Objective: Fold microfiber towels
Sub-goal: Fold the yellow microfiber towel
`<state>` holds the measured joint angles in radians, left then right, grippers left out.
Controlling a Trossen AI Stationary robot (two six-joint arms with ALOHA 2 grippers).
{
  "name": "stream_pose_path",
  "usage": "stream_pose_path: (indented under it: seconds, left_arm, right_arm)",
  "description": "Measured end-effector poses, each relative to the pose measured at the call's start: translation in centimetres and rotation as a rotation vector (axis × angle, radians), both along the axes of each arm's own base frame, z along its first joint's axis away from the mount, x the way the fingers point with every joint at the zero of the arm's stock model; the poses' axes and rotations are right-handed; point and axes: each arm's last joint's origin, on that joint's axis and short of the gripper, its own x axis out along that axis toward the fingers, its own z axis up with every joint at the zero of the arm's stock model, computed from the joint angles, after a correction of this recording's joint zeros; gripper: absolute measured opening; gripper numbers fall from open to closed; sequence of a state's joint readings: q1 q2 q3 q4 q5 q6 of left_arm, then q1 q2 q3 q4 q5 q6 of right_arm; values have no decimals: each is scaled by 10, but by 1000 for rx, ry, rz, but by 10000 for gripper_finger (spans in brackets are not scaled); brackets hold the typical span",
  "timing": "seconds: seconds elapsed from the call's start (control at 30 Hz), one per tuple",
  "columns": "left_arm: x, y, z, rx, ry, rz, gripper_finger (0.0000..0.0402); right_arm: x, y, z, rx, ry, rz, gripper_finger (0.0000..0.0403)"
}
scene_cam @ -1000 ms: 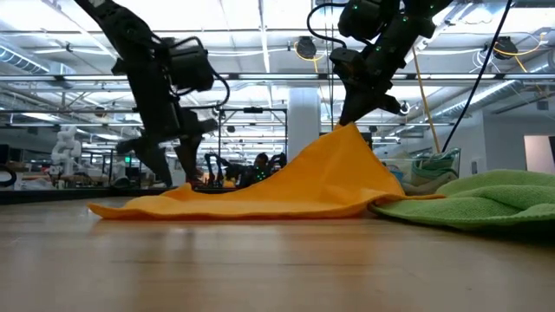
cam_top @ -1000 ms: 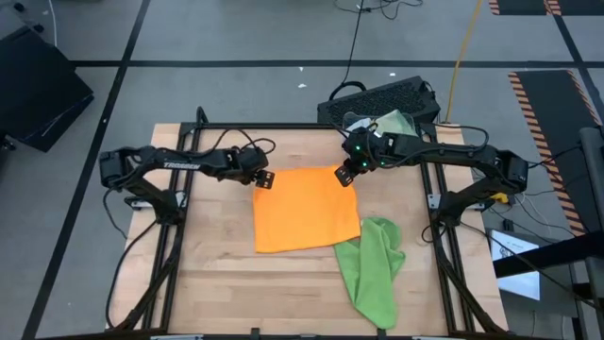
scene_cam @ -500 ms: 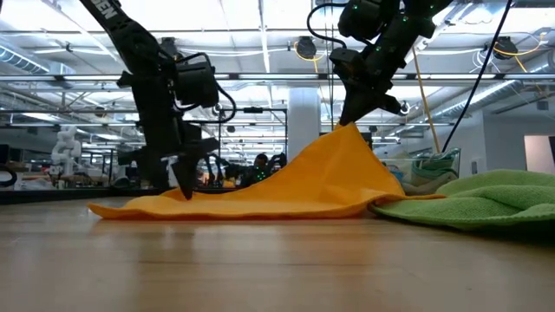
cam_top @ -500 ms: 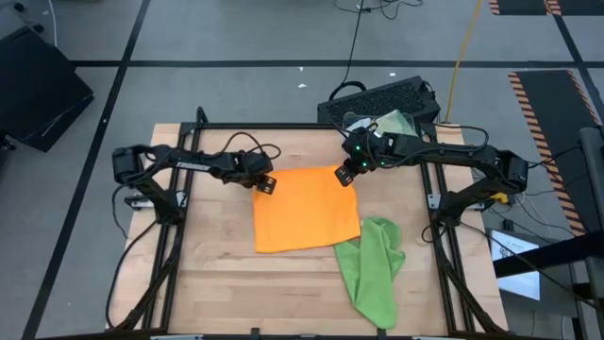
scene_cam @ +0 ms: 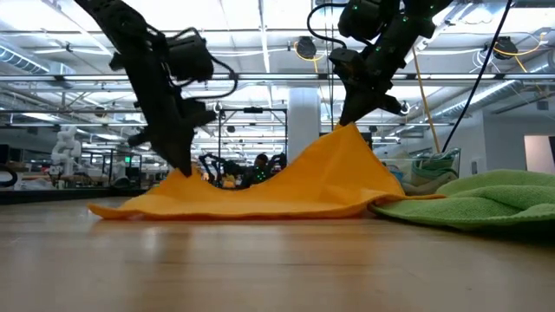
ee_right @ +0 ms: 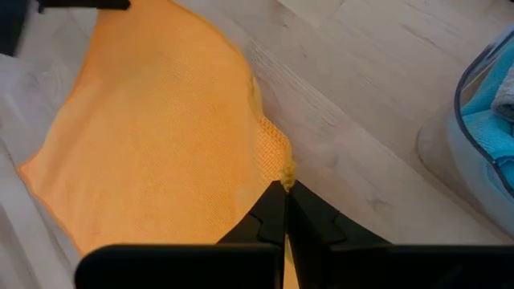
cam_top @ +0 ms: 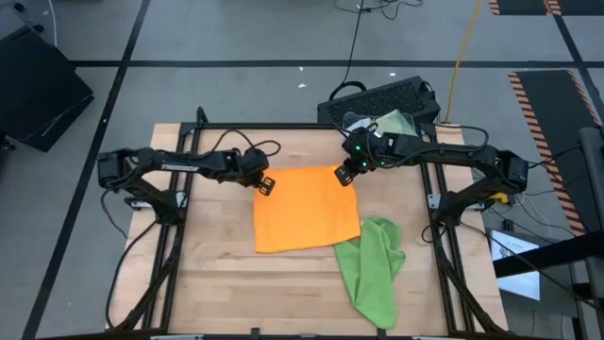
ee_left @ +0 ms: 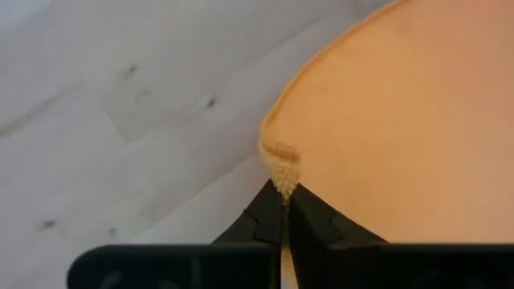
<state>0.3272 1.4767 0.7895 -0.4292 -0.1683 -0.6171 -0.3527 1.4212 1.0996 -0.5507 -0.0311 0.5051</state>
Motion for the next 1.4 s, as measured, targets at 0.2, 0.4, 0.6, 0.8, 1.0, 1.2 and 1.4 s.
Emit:
stream_pose_path:
  seconds: [0.2,0.4,0.6,0.8,1.0,1.2,1.4]
  left_arm:
    - [-25,-7,40,41,-55,-131,7]
    - [-64,-25,84,73,-184,-317,6]
    - [-98,-40,100,38,-208,-380,5]
    - [-100,-57,106,-59,-300,-509,4]
    - [-90,-77,96,-110,-244,-637,4]
    - [-82,-96,79,-124,-167,-710,7]
    - [-78,-93,70,44,-86,-578,9]
  right_arm:
    - [2,-1,1,4,-30,66,0]
    - [7,-4,7,-23,-116,123,0]
    - [7,-2,15,-61,-173,230,0]
    - [6,17,15,-78,-138,407,0]
    - [6,41,-3,-96,-54,519,0]
    - [2,57,-21,-58,2,526,0]
    - [4,45,-21,-151,-3,366,0]
